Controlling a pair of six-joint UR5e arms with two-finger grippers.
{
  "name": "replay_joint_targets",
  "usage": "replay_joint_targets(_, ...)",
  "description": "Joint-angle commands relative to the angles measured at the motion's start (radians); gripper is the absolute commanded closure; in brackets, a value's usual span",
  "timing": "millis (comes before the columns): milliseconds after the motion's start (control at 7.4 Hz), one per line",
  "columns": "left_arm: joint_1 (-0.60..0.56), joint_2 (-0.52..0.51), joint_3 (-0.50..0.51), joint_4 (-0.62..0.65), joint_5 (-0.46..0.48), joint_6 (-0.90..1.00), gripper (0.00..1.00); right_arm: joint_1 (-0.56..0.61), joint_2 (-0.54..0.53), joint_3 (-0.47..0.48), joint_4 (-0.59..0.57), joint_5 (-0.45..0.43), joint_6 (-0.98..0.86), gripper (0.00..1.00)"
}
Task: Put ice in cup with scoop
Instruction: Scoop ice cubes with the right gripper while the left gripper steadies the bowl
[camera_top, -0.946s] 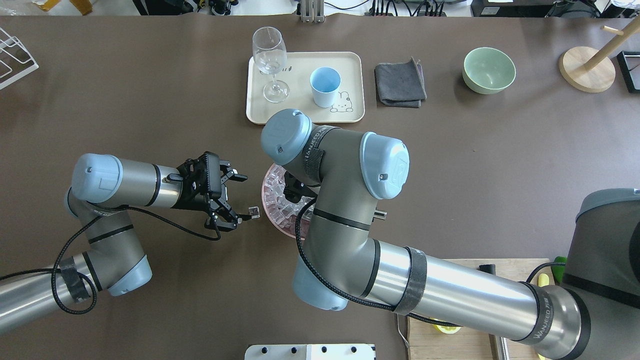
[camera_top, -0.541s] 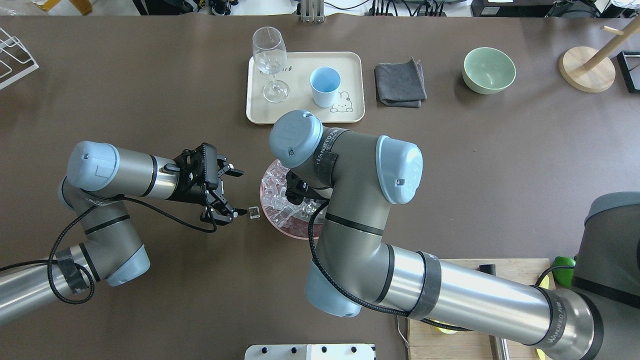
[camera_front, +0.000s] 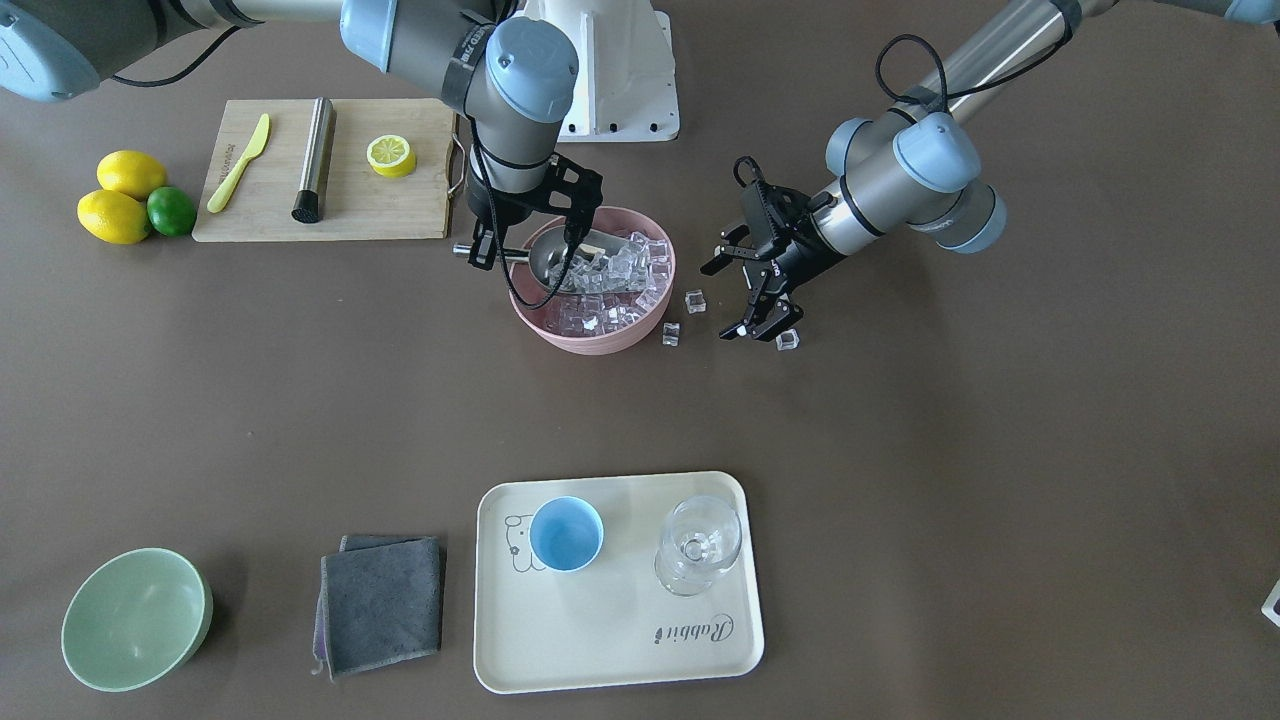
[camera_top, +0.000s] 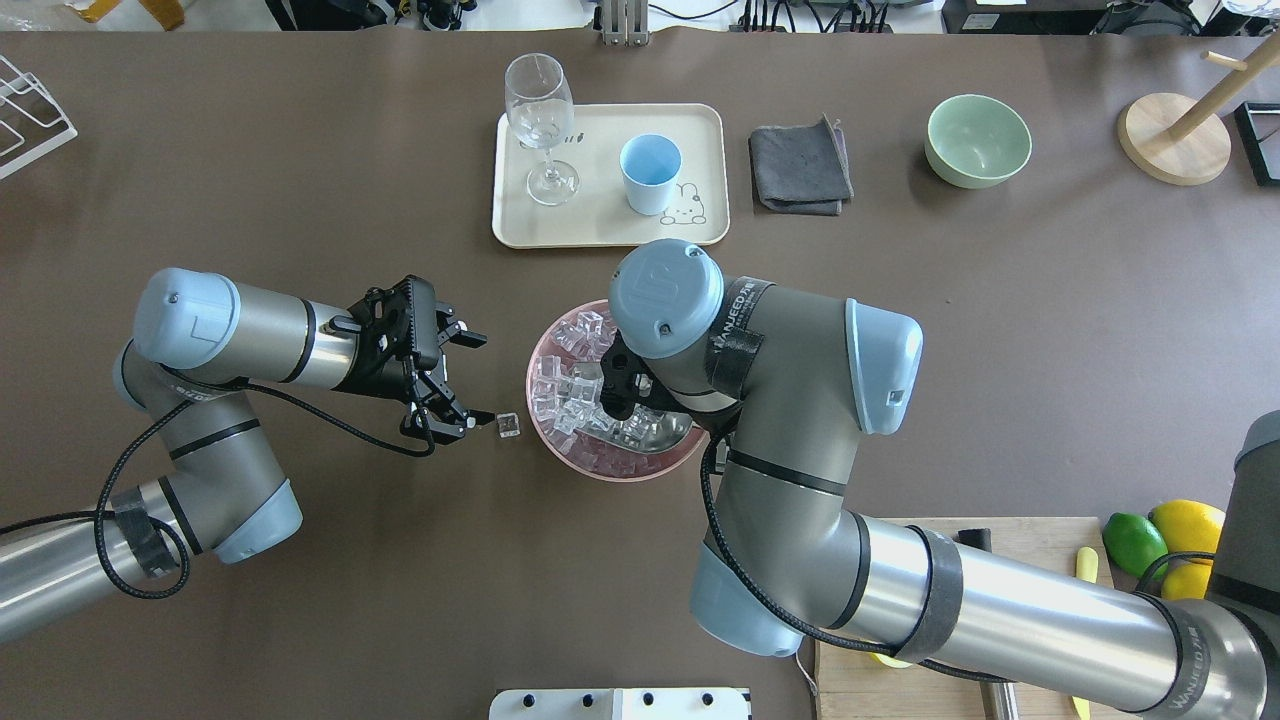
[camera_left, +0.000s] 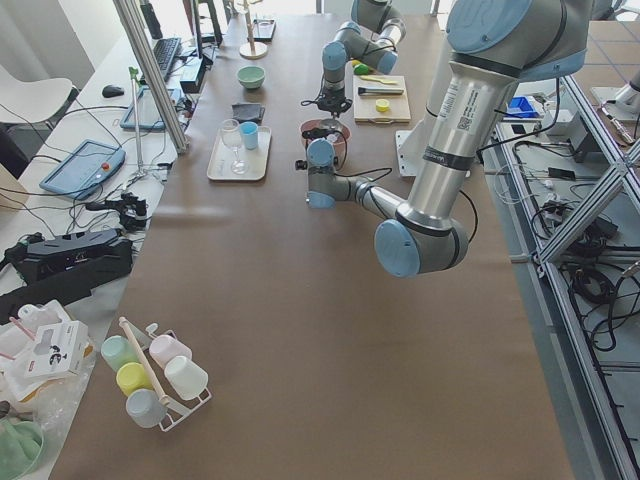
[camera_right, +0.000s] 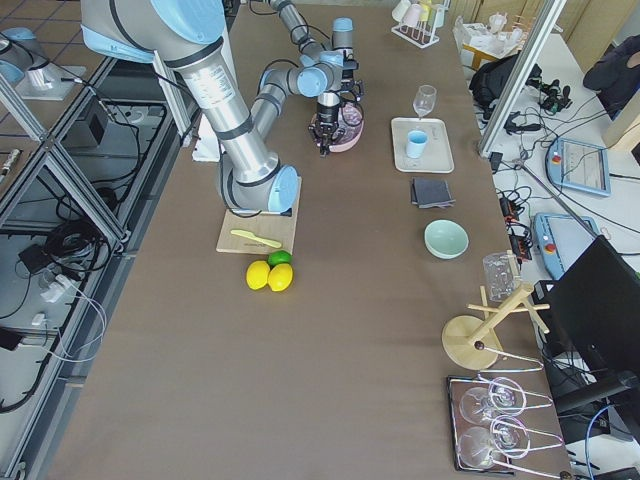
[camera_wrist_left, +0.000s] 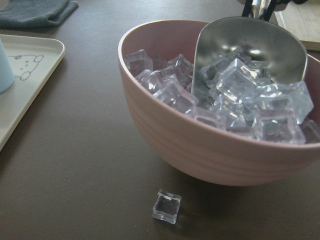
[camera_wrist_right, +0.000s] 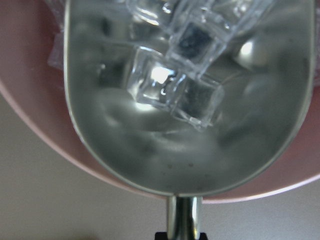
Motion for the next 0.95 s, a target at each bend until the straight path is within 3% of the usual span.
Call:
replay_joint_targets(0, -0.003, -0.001, -0.01, 0.0, -0.004, 0.0, 0.02, 0.0, -0.047, 0.008, 0.117, 0.045, 0.0, 1.0)
replay_joint_targets(405, -0.018, 0.002, -0.009, 0.002, -0.03, 0.0, 0.02, 0.0, -0.064, 0.045, 0.162, 0.074, -0.002, 1.0)
replay_joint_targets(811, -0.052, 0.011, -0.009, -0.001, -0.079, 0.0, 0.02, 0.001, -0.079, 0.137, 0.106, 0.101, -0.008, 1.0)
